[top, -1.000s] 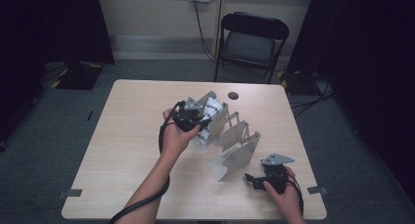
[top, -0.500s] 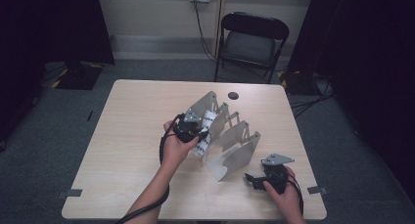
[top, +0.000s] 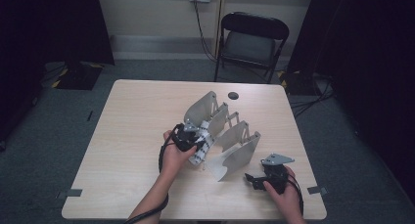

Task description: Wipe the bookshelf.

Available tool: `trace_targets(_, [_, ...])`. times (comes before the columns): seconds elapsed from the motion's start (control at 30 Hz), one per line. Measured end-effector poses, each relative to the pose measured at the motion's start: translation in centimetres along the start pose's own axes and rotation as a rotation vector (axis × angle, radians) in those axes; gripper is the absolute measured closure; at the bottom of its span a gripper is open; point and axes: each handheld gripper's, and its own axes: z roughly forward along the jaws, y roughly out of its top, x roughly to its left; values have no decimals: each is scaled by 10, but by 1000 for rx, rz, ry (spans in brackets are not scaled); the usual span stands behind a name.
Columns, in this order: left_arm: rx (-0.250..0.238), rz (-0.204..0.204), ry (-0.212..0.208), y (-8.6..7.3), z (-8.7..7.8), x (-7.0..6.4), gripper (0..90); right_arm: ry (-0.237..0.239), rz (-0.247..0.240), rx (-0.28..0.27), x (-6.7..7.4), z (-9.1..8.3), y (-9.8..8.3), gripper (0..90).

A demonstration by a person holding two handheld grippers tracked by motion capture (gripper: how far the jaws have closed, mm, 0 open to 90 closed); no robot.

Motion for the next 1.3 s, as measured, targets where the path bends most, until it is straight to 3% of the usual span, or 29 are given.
trace_targets(0.03, [-7, -6, 7, -2, -4, -1, 624, 0, 0, 0, 0, 0, 0, 136])
trace_targets(0.2, [-14, -12, 14, -9, -11, -3, 556, 0, 0, 0, 0, 0, 0, 136])
trace_targets(0.27, [-7, -29, 10, -15, -10, -4, 508, 0, 0, 0, 0, 0, 0, 136])
trace_targets(0.37, [10, -20, 32, -27, -4, -9, 439, -1, 0, 0, 0, 0, 0, 136])
trace_targets(0.43, [20, -1, 44, -32, -1, -10, 426, -1, 0, 0, 0, 0, 0, 136])
trace_targets(0.47, [14, -17, 41, -33, 0, -11, 425, -1, 0, 0, 0, 0, 0, 136])
trace_targets(0.6, [15, 7, 36, -34, 0, -11, 460, -1, 0, 0, 0, 0, 0, 136])
trace_targets(0.67, [18, 12, 18, -34, 0, -12, 560, -1, 0, 0, 0, 0, 0, 136])
trace_targets(0.83, [32, -24, -25, -31, 0, -12, 738, -1, 0, 0, 0, 0, 0, 136])
trace_targets(0.97, [66, -46, -24, -25, -1, -13, 768, -1, -2, 0, 1, 0, 0, 136])
trace_targets(1.17, [12, -29, -26, -5, -21, -11, 776, -1, 0, -1, 1, 0, 0, 136])
trace_targets(1.3, [-42, 26, -4, 23, -44, -10, 775, -1, -1, 0, 1, 0, 0, 136])
